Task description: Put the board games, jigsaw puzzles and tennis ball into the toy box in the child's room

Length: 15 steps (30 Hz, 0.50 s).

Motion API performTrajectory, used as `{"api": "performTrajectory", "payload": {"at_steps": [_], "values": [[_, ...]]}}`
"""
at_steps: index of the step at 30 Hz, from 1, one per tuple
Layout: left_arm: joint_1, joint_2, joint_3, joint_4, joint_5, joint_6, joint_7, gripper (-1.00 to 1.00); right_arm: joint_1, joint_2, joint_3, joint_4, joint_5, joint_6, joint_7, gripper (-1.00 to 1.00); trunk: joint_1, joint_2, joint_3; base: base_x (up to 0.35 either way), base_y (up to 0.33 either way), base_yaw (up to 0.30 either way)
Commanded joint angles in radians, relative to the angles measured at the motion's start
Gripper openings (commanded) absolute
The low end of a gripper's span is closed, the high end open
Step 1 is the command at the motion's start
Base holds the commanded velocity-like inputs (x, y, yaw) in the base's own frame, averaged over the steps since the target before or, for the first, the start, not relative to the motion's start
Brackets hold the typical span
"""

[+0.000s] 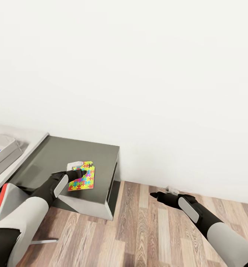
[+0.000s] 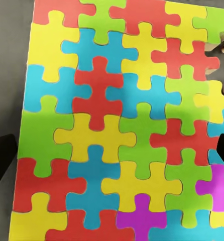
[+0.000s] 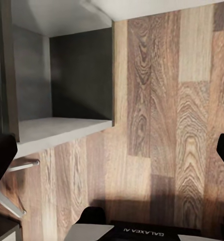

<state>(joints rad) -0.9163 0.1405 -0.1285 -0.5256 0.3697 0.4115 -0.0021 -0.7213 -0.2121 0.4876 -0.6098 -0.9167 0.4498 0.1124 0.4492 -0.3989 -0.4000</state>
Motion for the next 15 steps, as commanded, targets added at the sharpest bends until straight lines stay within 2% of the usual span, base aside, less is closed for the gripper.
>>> {"api": "performTrajectory", "payload": {"at_steps": [1,5,15], "values": [[0.001,0.001,-0.007,0.047,0.011,0.004,-0.003,1.0,-0.001,-0.001,0.004,0.0,-0.001,0.001,0.001,1.0,0.001,-0.001,-0.002,0.0,0.0,-0.221],[0.001,0.001,-0.007,0.047,0.011,0.004,-0.003,1.0,-0.001,-0.001,0.003,-0.001,-0.002,0.001,0.001,1.0,0.001,-0.001,-0.002,0.0,0.0,-0.122],[0.001,0.001,-0.007,0.047,0.011,0.004,-0.003,1.0,-0.001,-0.001,0.003,-0.001,-0.002,0.001,0.001,1.0,0.001,-0.001,-0.002,0.0,0.0,-0.013]]}}
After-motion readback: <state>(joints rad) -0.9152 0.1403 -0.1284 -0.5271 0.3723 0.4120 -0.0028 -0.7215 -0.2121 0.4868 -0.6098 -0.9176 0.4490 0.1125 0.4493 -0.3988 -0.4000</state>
